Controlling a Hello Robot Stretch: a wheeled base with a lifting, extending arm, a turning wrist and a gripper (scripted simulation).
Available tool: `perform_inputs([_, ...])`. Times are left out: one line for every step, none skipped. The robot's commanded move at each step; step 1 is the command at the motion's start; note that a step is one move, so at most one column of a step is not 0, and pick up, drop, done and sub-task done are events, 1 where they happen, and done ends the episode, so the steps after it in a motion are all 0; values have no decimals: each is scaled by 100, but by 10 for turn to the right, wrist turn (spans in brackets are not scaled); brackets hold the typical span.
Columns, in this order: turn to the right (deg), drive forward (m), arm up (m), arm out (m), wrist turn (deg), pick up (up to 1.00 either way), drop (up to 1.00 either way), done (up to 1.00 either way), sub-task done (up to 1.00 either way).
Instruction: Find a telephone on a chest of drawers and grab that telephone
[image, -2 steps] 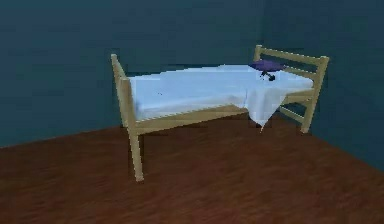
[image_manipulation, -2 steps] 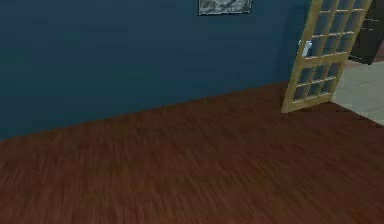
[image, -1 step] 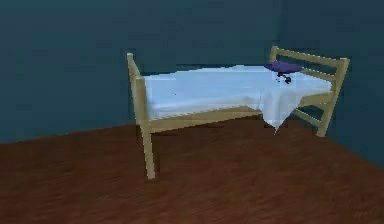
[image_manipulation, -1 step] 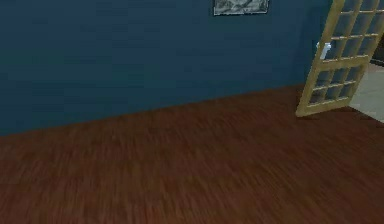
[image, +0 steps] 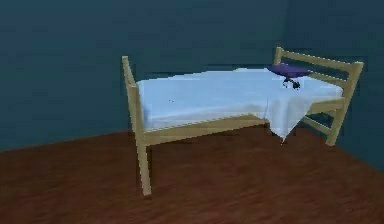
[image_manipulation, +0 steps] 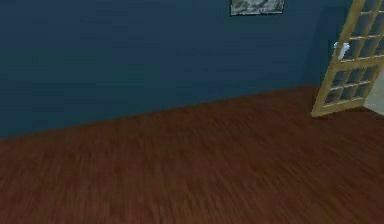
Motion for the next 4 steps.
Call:
perform_inputs([-330, 0, 0, 0, 0, 0, 0, 0, 0])
perform_inputs([0, 40, 0, 0, 0, 0, 0, 0, 0])
perform_inputs([-420, 0, 0, 0, 0, 0, 0, 0, 0])
perform_inputs([0, 100, 0, 0, 0, 0, 0, 0, 0])
